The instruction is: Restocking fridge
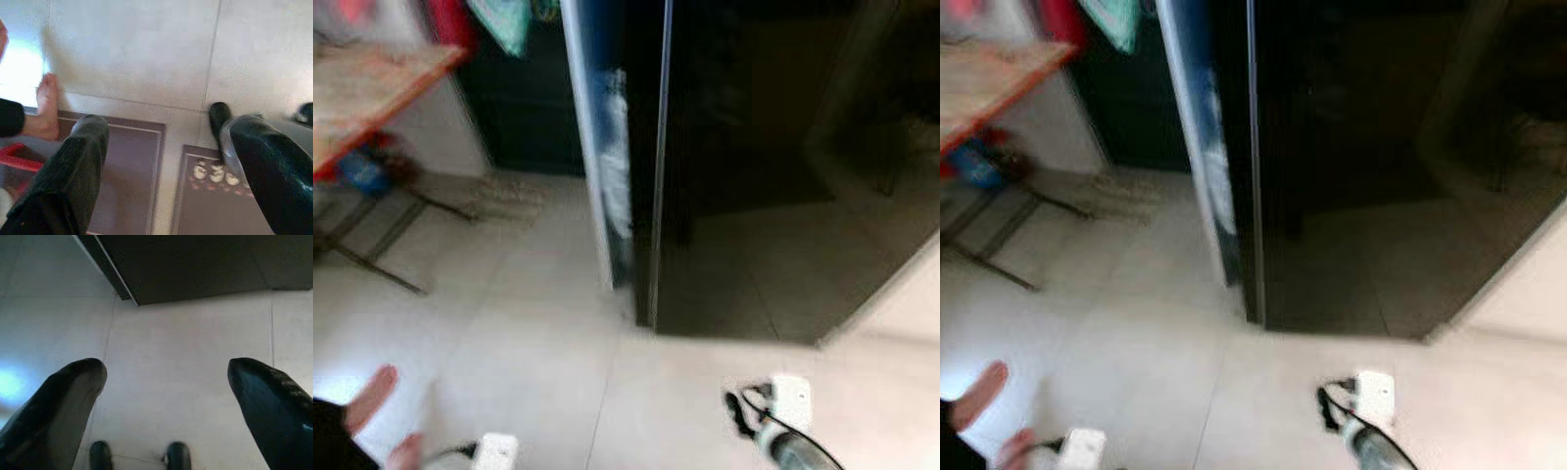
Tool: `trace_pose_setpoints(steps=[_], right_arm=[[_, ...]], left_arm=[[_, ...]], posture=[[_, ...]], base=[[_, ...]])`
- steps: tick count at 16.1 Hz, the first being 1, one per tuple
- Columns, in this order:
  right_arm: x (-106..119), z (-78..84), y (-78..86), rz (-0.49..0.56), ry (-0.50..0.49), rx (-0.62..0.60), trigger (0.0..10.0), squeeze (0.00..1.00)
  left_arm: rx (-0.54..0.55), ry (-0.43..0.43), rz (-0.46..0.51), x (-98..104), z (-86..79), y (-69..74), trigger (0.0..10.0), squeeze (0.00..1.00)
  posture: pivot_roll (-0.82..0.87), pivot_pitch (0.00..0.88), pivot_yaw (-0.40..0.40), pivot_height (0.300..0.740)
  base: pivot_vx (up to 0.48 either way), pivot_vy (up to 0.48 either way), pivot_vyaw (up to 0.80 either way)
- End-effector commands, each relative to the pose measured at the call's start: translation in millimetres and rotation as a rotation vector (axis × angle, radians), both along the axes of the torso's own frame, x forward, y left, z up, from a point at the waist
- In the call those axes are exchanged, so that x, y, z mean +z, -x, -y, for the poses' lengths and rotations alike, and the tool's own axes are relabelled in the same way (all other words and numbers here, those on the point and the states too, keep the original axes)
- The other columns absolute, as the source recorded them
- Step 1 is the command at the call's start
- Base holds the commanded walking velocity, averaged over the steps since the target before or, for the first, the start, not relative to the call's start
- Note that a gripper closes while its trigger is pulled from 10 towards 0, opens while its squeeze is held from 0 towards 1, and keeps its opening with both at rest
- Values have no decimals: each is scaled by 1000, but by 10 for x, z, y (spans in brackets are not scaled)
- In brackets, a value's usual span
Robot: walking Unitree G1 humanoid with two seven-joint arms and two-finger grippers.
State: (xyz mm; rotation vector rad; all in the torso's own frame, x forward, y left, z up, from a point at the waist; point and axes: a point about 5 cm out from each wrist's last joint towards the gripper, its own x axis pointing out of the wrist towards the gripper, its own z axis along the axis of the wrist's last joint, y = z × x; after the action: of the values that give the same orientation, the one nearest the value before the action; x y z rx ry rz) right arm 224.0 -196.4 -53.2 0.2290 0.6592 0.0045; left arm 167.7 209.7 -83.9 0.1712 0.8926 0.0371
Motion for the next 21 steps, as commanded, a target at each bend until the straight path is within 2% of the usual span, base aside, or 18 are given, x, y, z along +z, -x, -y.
trace_pose_setpoints(steps=[1,4,7,10,15,16,19,21], right_arm=[[-11,-102,-12,-6,-14,20,10000,0],[67,-91,-106,51,-17,13,10000,0],[303,-41,-311,231,-55,-4,10000,0],[411,-41,-366,307,-54,11,10000,0],[653,48,-329,460,-66,-33,10000,0],[812,-11,-255,532,-39,27,10000,0],[1201,-119,-156,679,-27,77,10000,0],[1479,-185,-131,763,-85,53,10000,0]], left_arm=[[7,-25,-39,-23,-109,89,10000,0],[7,-26,-43,-27,-111,96,10000,0],[2,-29,-50,-36,-107,114,10000,0],[-8,-34,-52,-37,-91,109,10000,0],[-16,-37,-53,-40,-84,111,10000,0],[-17,-42,-56,-43,-95,122,10000,0],[-18,-48,-63,-48,-112,142,10000,0],[-22,-47,-67,-51,-110,149,10000,0]], posture=[[14,152,15,740],[13,154,16,740],[3,155,16,740],[1,155,16,740],[-6,157,16,740],[-14,160,15,740],[-22,164,16,740],[-24,164,15,740]], base=[[356,0,0],[355,0,0],[345,0,0],[110,0,0],[0,0,0],[0,0,0],[0,0,0],[0,0,0]])
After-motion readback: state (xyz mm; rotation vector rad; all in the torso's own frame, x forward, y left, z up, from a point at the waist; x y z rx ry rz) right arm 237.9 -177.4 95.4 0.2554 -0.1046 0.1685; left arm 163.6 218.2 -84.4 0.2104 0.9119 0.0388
